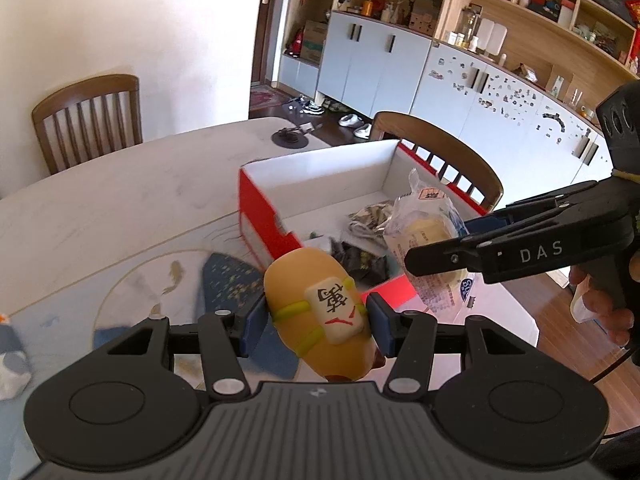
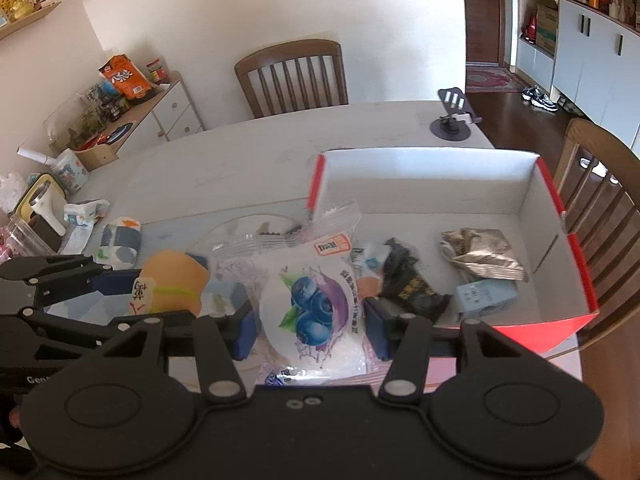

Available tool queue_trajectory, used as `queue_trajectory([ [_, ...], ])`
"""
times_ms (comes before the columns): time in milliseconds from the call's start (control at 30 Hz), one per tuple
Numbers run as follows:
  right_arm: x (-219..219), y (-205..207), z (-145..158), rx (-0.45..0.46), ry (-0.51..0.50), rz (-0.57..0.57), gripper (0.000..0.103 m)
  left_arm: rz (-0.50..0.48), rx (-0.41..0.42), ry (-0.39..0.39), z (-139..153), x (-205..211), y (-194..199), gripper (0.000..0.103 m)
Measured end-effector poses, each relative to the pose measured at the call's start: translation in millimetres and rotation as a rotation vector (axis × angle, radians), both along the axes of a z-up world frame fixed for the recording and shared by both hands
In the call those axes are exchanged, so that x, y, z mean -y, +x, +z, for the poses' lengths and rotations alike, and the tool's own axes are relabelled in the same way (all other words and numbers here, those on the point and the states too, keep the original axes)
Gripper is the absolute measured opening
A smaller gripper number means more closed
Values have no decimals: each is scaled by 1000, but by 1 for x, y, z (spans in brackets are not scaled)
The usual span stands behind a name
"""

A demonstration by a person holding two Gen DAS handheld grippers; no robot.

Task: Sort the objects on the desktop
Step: 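Lift the bread bun and blueberry bag and carry both over the shoebox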

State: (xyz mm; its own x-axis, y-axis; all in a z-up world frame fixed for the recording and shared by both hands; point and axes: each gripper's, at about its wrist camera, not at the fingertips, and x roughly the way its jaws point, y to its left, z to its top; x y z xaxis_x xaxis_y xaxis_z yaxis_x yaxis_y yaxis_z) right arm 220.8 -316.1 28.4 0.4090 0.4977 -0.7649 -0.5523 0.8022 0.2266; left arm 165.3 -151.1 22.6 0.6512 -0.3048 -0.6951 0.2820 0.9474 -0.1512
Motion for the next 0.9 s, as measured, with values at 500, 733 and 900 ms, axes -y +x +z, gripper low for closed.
queue_trajectory([
  [500,44,49,-2,12,-22,-27,53,-44,14,39,1,50,49,53],
  [733,56,71,-6,17,-23,-38,53,-53,13,57,-2,64,72,53],
  [900,62,86,-10,19,-25,-47,53,-64,14,68,-6,71,92,53],
])
